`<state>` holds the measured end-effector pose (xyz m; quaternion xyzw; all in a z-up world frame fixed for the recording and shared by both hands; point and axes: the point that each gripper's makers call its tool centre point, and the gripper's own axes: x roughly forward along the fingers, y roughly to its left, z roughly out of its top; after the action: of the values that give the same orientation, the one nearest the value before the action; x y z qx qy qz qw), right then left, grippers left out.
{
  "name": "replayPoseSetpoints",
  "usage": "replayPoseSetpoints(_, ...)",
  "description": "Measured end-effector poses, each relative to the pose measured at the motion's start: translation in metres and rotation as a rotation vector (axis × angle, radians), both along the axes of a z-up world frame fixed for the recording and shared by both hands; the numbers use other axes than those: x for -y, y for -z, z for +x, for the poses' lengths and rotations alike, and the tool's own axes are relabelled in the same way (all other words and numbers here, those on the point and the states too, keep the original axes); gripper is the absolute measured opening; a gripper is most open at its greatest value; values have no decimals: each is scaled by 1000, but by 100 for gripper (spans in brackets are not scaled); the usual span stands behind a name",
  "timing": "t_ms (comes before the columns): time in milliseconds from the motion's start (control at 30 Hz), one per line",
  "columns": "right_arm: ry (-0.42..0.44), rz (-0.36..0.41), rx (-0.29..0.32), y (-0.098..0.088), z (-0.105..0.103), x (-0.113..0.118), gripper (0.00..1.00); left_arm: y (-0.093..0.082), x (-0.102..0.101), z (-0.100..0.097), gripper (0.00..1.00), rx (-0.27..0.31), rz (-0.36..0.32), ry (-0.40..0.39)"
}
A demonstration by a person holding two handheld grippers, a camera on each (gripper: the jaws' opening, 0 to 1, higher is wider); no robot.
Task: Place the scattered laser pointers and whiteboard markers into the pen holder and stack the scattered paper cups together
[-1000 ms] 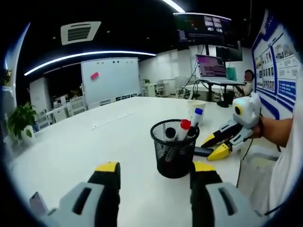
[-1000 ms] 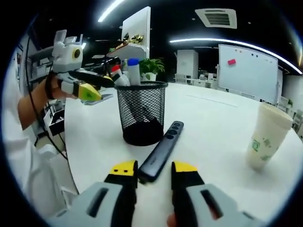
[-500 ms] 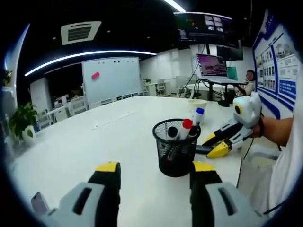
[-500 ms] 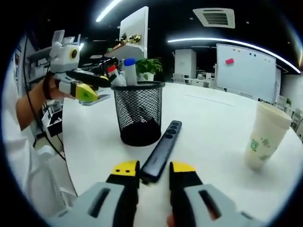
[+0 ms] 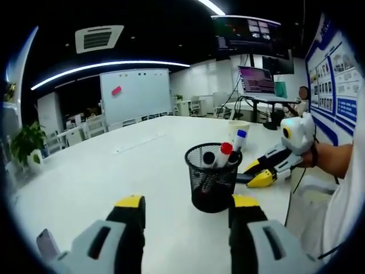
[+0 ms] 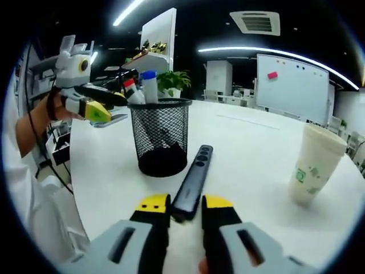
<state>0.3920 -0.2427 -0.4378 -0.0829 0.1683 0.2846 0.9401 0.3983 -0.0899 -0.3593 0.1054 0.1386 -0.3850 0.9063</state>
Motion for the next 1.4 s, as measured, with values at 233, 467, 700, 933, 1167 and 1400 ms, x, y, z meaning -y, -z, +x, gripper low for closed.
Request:
replayPoseSetpoints(233,12,-7,8,0,1,3,19,1,-7,1,59,-3,-12,-11)
replayPoseSetpoints(467,11,-31,28,0,2,3,19,2,-9,2,58,-2,-18,-18)
replayPoseSetpoints(700,19,-8,8,1,2,3,19,3,-12,3,58,-1,-15,-21)
replayPoseSetpoints(933,43,20,-13,2,3,5,18,5,-15,3,57,-6,-13,-28)
replayPoseSetpoints(1167,52,27,-22,3,3,7,18,5,-20,3,56,-3,0,-45)
replayPoseSetpoints(1400,66,45,-22,-1,3,8,18,6,-21,3,55,-7,2,-45)
